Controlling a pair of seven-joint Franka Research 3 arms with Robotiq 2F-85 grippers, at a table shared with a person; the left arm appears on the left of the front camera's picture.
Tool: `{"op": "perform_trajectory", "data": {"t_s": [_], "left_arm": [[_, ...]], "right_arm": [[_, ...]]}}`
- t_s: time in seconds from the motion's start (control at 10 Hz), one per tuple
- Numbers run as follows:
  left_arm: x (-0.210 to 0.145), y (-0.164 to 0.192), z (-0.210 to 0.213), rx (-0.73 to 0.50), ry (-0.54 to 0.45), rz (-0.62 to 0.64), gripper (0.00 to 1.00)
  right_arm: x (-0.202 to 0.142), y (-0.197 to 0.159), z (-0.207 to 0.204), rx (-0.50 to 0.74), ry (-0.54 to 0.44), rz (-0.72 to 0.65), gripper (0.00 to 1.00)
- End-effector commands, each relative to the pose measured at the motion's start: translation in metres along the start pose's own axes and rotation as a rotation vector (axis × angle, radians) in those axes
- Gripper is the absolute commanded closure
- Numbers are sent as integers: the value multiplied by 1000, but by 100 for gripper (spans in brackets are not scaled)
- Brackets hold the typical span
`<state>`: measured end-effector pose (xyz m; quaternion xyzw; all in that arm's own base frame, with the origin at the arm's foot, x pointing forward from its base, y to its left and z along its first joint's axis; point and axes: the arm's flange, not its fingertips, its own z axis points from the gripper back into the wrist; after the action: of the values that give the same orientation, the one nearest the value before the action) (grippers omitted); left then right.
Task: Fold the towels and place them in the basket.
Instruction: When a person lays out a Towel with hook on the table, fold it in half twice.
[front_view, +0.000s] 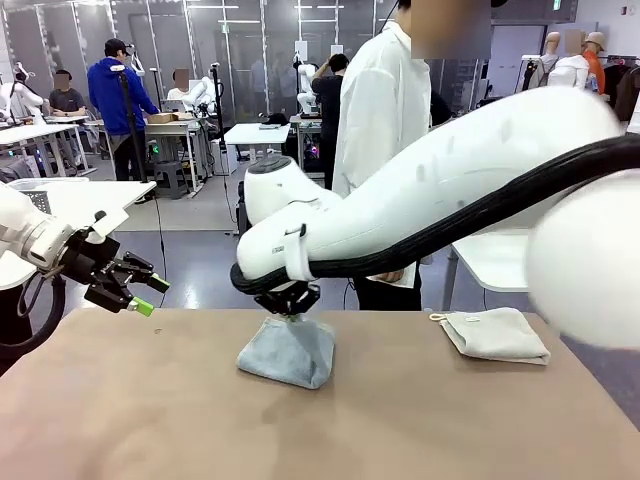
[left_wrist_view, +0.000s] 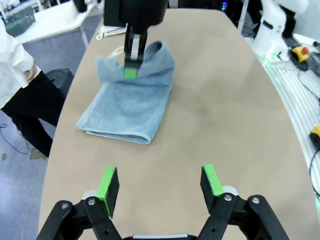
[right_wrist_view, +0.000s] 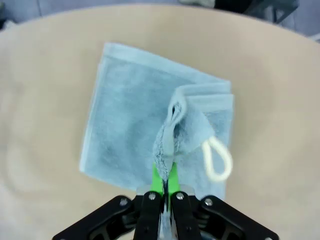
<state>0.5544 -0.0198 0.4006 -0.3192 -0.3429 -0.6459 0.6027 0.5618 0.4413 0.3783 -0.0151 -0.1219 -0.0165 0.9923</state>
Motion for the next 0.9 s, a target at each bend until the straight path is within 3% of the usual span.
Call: {"op": "perform_trajectory", "data": {"t_s": [0.0, 0.2, 0.3, 0.6, 0.7, 0.8], "left_arm": [[0, 0, 2, 2, 0, -10, 17], [0, 0, 2, 2, 0, -10, 17], [0, 0, 2, 2, 0, -10, 17], [0, 0, 2, 2, 0, -10, 17], [0, 0, 2, 2, 0, -10, 17], [0, 0, 2, 2, 0, -10, 17]], "right_arm": [[27, 26, -17, 32, 1, -94, 100], [32, 38, -31, 99, -14, -154, 100], [35, 40, -36, 112, -69, -190, 100], [34, 41, -43, 155, -39, -170, 100], [33, 42, -44, 155, -40, -176, 76], [33, 41, -45, 165, -39, -172, 76]]}}
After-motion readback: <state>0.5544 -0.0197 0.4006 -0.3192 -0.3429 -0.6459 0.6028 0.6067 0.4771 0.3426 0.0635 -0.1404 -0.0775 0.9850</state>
